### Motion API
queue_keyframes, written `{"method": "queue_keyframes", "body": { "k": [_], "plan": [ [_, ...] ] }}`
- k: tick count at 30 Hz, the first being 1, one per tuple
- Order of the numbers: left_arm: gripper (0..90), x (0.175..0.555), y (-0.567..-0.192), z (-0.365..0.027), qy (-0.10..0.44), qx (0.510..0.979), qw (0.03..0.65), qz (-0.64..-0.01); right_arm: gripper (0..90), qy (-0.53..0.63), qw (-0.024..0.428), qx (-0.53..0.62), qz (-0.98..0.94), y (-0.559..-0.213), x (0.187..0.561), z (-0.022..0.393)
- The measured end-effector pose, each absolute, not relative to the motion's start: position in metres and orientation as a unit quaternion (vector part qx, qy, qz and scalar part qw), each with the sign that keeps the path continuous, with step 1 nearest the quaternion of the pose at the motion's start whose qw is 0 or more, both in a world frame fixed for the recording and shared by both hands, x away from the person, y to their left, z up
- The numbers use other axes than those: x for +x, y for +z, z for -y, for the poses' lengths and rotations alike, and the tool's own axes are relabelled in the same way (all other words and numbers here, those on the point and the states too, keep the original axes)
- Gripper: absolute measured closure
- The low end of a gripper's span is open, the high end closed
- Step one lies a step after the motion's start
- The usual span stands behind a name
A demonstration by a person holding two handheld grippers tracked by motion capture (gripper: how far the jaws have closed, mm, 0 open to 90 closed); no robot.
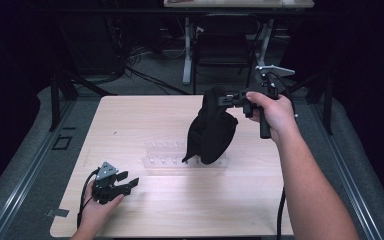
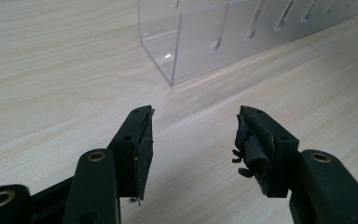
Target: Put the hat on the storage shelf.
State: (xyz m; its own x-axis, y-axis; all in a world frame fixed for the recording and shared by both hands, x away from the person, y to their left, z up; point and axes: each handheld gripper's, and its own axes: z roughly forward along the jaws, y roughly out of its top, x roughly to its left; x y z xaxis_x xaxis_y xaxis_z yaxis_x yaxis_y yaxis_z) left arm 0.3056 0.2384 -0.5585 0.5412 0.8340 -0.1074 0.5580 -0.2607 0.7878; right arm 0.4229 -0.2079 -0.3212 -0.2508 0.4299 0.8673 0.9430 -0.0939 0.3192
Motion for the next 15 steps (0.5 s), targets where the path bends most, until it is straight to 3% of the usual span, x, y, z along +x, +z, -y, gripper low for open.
{"method": "queue_keyframes", "body": {
  "k": [15],
  "plan": [
    [46.7, 0.306, -0.546, -0.219, 0.166, 0.780, 0.434, -0.419, 88.0, -0.498, 0.275, -0.546, 0.615, -0.329, 0.427, 0.198]
  ]
}}
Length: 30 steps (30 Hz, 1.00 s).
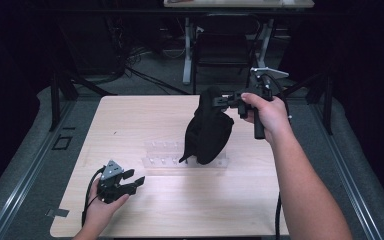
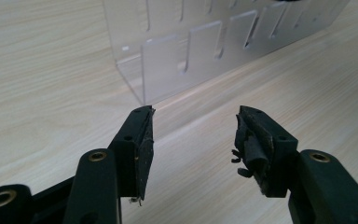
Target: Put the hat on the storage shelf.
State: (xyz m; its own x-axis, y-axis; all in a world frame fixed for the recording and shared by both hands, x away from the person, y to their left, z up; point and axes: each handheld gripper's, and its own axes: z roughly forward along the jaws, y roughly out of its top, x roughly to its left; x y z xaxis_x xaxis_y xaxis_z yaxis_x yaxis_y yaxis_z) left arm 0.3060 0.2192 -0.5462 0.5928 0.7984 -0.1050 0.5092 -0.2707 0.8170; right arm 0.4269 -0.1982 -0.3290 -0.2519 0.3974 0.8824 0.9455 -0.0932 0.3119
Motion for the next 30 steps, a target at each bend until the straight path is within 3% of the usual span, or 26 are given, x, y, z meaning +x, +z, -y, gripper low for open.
{"method": "queue_keyframes", "body": {
  "k": [30],
  "plan": [
    [49.7, 0.318, -0.491, -0.125, 0.163, 0.801, 0.481, -0.318, 87.8, -0.477, 0.264, -0.550, 0.633, -0.323, 0.438, 0.196]
  ]
}}
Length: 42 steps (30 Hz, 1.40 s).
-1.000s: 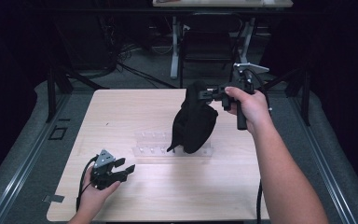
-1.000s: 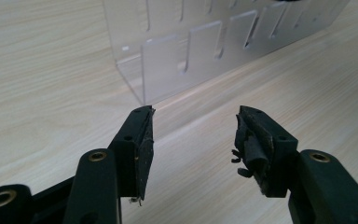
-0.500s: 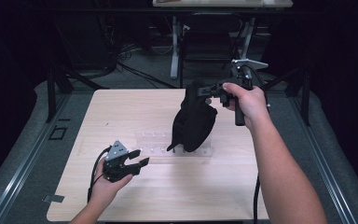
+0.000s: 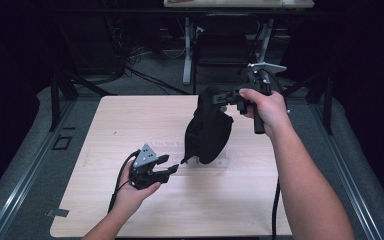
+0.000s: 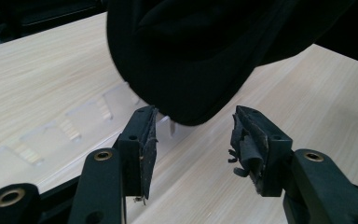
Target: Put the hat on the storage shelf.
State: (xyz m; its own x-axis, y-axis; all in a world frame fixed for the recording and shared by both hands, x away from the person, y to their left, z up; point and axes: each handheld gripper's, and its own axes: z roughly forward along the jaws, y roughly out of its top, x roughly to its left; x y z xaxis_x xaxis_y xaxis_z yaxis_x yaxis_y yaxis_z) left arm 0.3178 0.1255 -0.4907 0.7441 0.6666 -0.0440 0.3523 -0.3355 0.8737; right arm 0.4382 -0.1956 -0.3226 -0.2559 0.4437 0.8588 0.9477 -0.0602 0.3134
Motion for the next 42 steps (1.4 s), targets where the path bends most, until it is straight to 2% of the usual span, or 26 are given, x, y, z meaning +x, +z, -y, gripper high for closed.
{"method": "queue_keyframes", "body": {
  "k": [12, 23, 29, 32, 42],
  "plan": [
    [55.4, 0.318, -0.483, -0.113, 0.169, 0.798, 0.482, -0.319, 87.2, -0.491, 0.280, -0.532, 0.630, -0.327, 0.443, 0.177],
    [68.8, 0.318, -0.473, -0.099, 0.187, 0.798, 0.483, -0.309, 87.0, -0.499, 0.283, -0.527, 0.627, -0.328, 0.445, 0.162],
    [79.3, 0.317, -0.474, -0.097, 0.198, 0.803, 0.471, -0.306, 86.9, -0.505, 0.285, -0.525, 0.622, -0.328, 0.446, 0.153],
    [80.6, 0.315, -0.475, -0.097, 0.203, 0.806, 0.467, -0.303, 86.3, -0.505, 0.289, -0.519, 0.626, -0.329, 0.446, 0.150],
    [81.4, 0.312, -0.477, -0.098, 0.207, 0.809, 0.460, -0.302, 76.1, -0.519, 0.297, -0.498, 0.628, -0.324, 0.441, 0.148]
  ]
}}
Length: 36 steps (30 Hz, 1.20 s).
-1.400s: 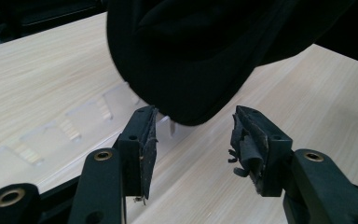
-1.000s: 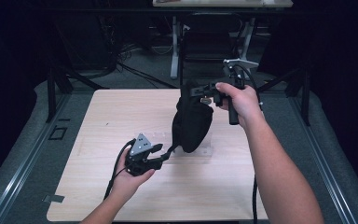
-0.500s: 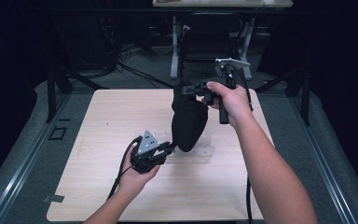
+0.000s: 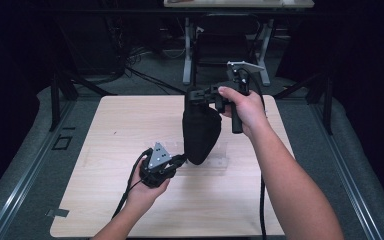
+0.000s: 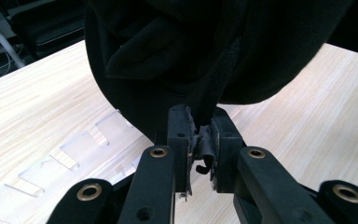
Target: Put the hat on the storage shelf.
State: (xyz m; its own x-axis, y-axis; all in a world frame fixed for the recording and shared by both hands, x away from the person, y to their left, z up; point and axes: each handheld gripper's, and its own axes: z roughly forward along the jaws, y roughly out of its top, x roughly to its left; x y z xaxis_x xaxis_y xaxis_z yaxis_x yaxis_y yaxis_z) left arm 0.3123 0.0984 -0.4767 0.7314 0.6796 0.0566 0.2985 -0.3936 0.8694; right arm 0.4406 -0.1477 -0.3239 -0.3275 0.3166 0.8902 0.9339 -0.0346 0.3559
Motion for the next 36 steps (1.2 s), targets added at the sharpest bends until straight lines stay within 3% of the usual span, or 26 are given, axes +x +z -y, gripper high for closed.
{"method": "queue_keyframes", "body": {
  "k": [7, 19, 25, 36],
  "plan": [
    [83.1, 0.314, -0.478, -0.105, 0.214, 0.808, 0.453, -0.310, 69.5, -0.529, 0.283, -0.492, 0.631, -0.320, 0.435, 0.160],
    [83.7, 0.315, -0.486, -0.115, 0.223, 0.816, 0.440, -0.303, 68.2, -0.516, 0.267, -0.510, 0.634, -0.330, 0.426, 0.178],
    [82.9, 0.319, -0.507, -0.126, 0.212, 0.829, 0.415, -0.309, 68.2, -0.519, 0.261, -0.516, 0.629, -0.330, 0.422, 0.189],
    [81.3, 0.317, -0.521, -0.140, 0.193, 0.812, 0.433, -0.339, 67.6, -0.524, 0.245, -0.525, 0.624, -0.326, 0.416, 0.201]
  ]
}}
